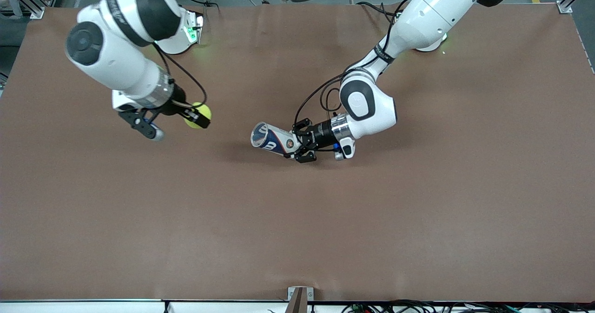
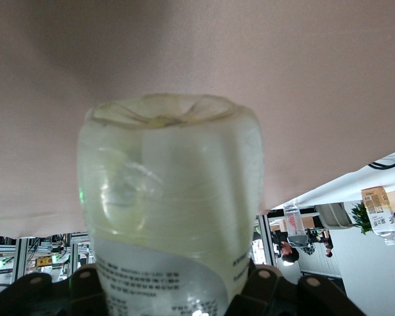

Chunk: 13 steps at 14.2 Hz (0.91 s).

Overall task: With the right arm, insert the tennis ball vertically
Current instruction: 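Carry the second ball to the can opening with the right gripper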

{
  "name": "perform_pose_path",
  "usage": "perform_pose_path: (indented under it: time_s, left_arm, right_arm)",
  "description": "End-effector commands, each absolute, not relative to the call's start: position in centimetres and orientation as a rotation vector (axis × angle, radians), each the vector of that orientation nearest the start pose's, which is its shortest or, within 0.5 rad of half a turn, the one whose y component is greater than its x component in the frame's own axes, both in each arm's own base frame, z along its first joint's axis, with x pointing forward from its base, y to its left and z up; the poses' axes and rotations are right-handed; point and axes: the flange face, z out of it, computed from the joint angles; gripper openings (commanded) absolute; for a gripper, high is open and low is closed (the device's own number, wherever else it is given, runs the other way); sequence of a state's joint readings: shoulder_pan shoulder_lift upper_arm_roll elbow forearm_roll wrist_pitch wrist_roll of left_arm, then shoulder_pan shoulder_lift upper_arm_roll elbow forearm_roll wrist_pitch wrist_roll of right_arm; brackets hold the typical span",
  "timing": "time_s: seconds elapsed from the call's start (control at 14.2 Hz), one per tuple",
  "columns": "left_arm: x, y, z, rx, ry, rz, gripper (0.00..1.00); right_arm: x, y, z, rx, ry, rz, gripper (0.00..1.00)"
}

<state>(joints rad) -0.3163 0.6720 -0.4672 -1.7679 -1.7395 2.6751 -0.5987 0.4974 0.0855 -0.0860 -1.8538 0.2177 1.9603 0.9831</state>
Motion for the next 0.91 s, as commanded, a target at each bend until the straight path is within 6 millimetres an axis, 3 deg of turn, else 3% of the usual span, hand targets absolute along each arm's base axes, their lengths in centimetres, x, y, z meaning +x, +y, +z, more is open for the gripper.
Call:
perform_pose_path:
  time_s: [0.0, 0.42, 0.56, 0.84]
  left_arm:
    - [51.0, -43.2, 21.8, 1.477, 1.498, -0.786, 0.63]
    - [50.9, -43.2, 21.8, 1.477, 1.498, -0.788, 0.62]
    - [50.9, -43.2, 21.8, 1.477, 1.498, -0.788, 0.62]
    - [50.9, -43.2, 21.8, 1.476, 1.499, -0.787, 0.62]
  right_arm:
    - [54.4, 27.9, 46.0, -2.753, 1.053, 0.137, 0.00]
    - [56.1, 31.4, 44.1, -2.668, 1.116, 0.112, 0.00]
    - [55.8, 33.1, 43.4, -2.655, 1.124, 0.112, 0.00]
    - [55.5, 34.3, 42.5, -2.651, 1.140, 0.114, 0.00]
